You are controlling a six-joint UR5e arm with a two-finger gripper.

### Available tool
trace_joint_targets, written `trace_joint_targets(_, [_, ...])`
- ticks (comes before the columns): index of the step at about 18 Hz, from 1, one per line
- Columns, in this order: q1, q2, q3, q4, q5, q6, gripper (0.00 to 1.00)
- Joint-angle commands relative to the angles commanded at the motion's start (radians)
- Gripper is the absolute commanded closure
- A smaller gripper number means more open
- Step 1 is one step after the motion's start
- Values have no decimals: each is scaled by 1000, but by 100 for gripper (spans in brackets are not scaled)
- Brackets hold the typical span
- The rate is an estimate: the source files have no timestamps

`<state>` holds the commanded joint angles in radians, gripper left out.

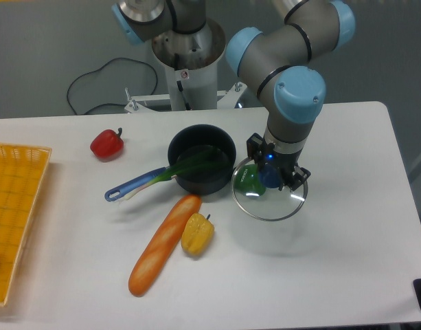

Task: Close the pot lid
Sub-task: 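Carry the held glass lid toward the black saucepan, then lower the glass lid onto the saucepan rim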

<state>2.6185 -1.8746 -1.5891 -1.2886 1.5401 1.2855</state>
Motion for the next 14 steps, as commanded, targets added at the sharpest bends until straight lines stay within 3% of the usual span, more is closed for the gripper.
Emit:
trace_joint_targets(10, [-27,83,-144,-3,-58,-70,63])
trace_joint_targets(14, [-34,124,-164,-26,-139,-97,63])
